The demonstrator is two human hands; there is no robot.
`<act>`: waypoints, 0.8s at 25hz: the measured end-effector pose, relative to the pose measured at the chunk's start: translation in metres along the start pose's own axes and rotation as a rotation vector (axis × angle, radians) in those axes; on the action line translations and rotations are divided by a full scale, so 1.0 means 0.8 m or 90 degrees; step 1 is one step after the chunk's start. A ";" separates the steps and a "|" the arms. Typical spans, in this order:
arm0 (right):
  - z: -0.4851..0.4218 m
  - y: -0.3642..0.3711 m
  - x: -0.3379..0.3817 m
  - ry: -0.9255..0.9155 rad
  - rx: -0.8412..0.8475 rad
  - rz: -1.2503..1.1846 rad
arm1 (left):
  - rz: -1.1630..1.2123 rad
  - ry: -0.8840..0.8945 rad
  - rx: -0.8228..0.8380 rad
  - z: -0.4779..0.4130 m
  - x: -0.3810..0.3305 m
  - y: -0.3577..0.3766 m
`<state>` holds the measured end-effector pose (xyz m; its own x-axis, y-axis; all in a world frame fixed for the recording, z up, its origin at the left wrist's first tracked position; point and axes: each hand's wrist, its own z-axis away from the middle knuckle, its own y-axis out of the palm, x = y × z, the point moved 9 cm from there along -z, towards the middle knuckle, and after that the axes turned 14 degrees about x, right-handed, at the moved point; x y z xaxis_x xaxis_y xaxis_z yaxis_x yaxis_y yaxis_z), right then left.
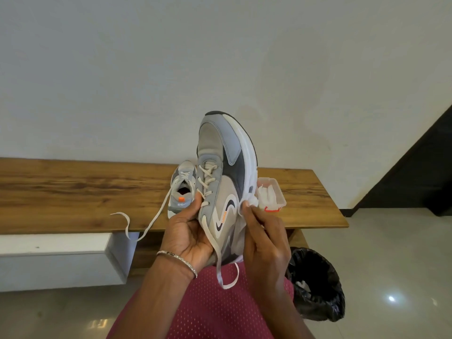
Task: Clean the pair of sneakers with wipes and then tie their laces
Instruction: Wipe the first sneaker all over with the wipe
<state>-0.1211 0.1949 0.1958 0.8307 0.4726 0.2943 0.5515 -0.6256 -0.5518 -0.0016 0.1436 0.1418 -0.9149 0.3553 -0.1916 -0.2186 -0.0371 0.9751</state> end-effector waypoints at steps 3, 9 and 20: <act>-0.044 -0.020 -0.004 0.012 -0.066 -0.002 | -0.010 -0.002 0.007 -0.001 0.004 0.002; -0.108 -0.035 -0.004 -0.008 -0.078 -0.008 | -0.004 -0.027 0.013 0.005 0.014 0.005; -0.072 -0.033 -0.007 0.009 -0.085 -0.016 | 0.010 -0.067 0.026 0.002 0.021 -0.003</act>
<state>-0.1358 0.1735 0.2538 0.8168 0.4811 0.3184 0.5768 -0.6911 -0.4355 -0.0161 0.1511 0.1367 -0.8773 0.4506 -0.1656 -0.1884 -0.0059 0.9821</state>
